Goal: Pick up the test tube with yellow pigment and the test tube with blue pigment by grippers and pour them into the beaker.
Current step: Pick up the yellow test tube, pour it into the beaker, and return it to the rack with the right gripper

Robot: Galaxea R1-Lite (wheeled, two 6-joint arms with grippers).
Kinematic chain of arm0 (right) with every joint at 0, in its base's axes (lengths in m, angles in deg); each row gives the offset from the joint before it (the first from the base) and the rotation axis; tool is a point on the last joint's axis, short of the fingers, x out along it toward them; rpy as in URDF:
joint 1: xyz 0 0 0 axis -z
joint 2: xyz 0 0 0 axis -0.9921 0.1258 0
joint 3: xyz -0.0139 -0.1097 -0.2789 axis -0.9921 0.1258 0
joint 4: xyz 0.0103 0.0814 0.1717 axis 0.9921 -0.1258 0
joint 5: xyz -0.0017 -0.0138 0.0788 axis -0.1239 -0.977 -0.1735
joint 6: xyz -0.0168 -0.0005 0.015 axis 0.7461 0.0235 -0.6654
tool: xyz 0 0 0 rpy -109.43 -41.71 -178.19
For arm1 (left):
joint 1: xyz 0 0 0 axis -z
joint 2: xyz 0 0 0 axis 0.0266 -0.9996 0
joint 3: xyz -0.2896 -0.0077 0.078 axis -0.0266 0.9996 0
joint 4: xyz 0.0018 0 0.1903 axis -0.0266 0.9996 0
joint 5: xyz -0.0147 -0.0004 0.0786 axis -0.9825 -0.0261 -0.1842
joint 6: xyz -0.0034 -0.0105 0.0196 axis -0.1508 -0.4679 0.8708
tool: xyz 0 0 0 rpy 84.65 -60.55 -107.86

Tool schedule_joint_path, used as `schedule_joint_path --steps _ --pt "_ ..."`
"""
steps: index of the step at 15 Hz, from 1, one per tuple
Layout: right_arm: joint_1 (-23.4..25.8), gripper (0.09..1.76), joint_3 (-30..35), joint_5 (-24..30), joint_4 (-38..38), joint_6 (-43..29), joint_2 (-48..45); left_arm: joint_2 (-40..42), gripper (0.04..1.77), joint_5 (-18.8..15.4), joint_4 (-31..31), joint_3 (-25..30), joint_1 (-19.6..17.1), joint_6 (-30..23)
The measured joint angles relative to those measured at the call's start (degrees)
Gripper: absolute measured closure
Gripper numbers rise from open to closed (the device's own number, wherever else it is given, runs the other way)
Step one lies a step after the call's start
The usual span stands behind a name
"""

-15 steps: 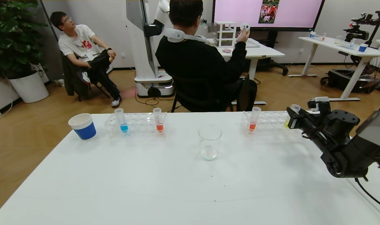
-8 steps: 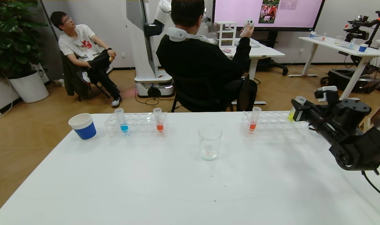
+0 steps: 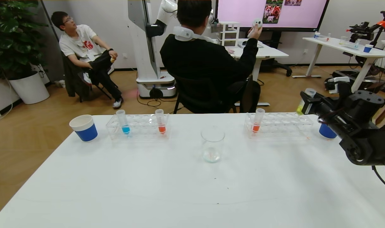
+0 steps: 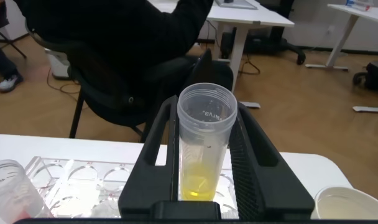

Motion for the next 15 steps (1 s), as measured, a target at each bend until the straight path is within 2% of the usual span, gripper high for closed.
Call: schedule_joint_path --steps 3,6,10,13,15 --pt "-4.4 1.35 -1.2 0.6 -7.9 0.7 -3.1 0.0 0.06 0.0 0.0 0.0 0.0 0.0" --pt "-11.5 1.35 -4.2 3.0 -10.0 2.7 -5.6 0.0 0.06 0.0 0.0 0.0 0.0 0.0" --pt "-21.0 1.35 -7.2 5.3 -9.8 9.3 -5.8 0.0 0.06 0.0 0.0 0.0 0.0 0.0" --pt "-25.8 1.35 -6.9 9.1 -9.0 16.7 -4.9 0.0 0.06 0.0 0.0 0.0 0.0 0.0" --pt "-27.0 1.35 -5.6 13.7 -3.1 23.3 -3.8 0.0 0.06 0.0 0.0 0.0 0.0 0.0"
